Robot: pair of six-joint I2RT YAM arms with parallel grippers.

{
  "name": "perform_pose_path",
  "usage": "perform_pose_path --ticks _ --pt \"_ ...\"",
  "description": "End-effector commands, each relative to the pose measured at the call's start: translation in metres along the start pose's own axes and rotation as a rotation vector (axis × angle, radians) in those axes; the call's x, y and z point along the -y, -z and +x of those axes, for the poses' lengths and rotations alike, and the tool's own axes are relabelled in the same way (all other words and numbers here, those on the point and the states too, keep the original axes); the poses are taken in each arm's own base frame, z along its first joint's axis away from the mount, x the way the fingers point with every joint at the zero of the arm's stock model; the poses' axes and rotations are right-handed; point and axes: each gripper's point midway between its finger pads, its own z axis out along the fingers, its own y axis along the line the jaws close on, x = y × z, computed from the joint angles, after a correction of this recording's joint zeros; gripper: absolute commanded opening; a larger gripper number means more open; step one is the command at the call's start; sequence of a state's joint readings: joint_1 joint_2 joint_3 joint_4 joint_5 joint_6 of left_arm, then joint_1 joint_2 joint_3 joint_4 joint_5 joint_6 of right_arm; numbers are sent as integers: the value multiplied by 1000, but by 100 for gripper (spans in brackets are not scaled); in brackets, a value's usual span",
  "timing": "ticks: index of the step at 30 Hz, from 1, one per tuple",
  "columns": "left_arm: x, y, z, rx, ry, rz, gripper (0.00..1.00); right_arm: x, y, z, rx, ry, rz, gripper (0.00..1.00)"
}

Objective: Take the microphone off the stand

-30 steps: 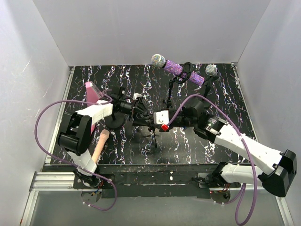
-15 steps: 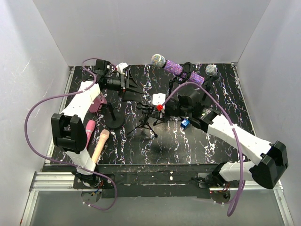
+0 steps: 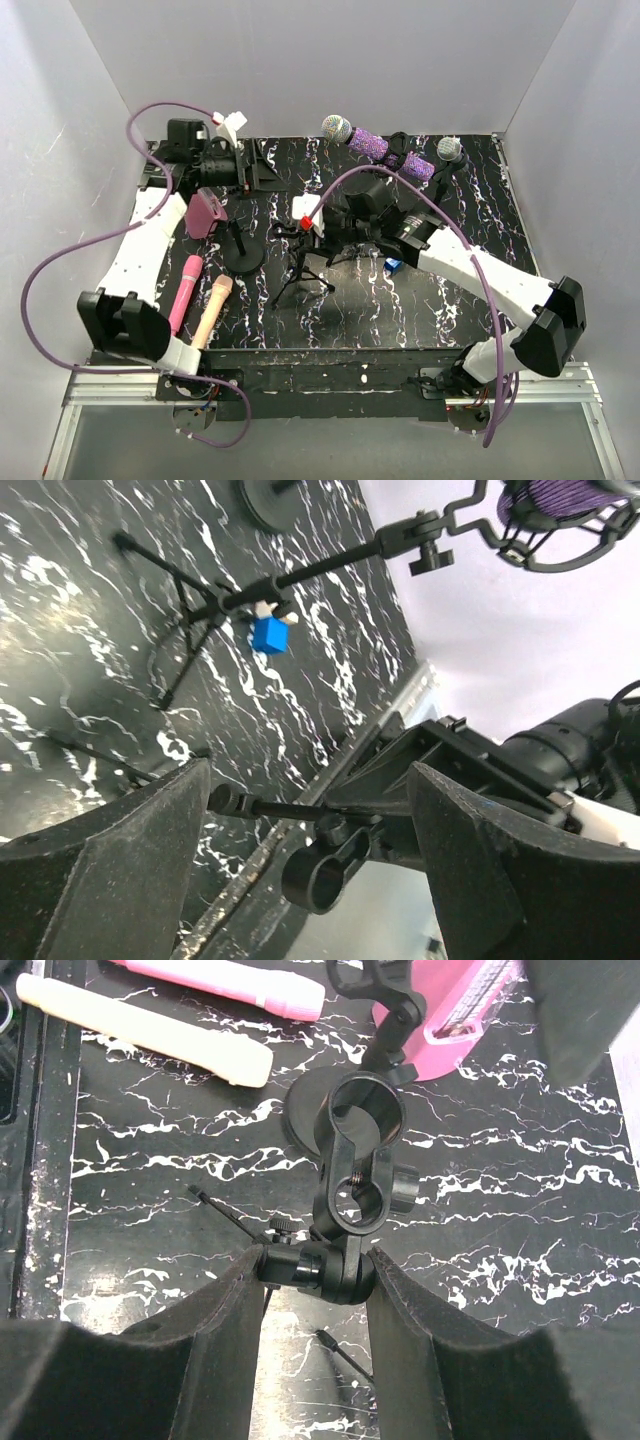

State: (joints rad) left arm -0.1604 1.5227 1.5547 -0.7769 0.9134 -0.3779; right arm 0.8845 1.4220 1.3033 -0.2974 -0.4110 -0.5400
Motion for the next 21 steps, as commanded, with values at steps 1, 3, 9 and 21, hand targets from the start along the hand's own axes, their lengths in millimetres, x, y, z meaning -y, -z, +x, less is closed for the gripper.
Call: perform_pose_path --ticks 1,3,9,21 --pt "14 37 -29 199 -158 -120 80 -14 -1 21 -140 -26 -8 21" --pt "19 50 -36 257 -207 -155 82 -18 -9 25 -170 -21 -10 22" --pt "35 78 -40 354 -265 -196 85 -27 -29 29 -237 -27 -11 21" --pt "44 103 -24 415 -289 -220 86 -51 -51 68 -332 -175 -61 15"
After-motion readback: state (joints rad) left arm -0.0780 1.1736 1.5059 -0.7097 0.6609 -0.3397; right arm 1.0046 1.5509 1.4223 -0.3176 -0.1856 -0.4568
